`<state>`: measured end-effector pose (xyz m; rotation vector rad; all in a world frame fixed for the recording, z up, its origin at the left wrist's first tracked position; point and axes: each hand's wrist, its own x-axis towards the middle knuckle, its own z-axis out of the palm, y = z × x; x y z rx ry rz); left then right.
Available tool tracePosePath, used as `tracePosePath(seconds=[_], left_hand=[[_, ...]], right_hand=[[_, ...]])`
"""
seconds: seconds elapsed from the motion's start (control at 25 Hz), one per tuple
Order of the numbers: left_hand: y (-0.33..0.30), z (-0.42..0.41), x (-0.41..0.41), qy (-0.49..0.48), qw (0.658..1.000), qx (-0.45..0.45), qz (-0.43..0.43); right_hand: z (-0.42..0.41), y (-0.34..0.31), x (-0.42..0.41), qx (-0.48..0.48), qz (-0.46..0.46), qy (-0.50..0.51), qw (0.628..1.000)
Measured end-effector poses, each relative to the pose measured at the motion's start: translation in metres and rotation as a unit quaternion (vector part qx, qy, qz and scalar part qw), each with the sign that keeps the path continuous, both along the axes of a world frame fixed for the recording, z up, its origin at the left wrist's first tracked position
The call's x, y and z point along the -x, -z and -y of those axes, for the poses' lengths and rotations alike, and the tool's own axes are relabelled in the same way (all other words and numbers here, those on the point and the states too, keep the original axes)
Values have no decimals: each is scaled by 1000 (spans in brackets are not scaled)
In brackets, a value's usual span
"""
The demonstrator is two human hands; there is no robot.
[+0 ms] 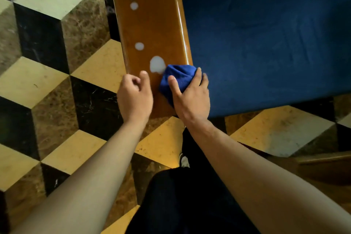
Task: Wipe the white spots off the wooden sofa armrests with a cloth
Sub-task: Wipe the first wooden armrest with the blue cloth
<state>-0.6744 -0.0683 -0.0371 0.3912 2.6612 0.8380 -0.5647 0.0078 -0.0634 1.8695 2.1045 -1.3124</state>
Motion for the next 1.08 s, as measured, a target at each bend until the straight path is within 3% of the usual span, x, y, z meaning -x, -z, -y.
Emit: tracePosePath(seconds=[0.16, 0.32, 0.48, 0.76, 0.92, 1.08], left_hand=[[13, -5, 48, -141, 990, 12, 26], [32, -14, 77, -217, 967, -4, 133], [49, -27, 96, -272, 927, -39, 257], [54, -20, 115, -189, 922, -25, 337], [43, -7, 127, -147, 915, -19, 376], [40, 3, 141, -115, 881, -80, 451]], right_hand=[[-39, 8, 13, 75, -102, 61, 990], [-83, 25, 21, 155, -184, 63, 969], [-130, 34, 51, 119, -202, 18, 972], [-156, 13, 138, -69, -72, 5, 995], [-93, -8, 97, -119, -13, -135, 984], [-22, -16, 47, -93, 66, -111, 987]])
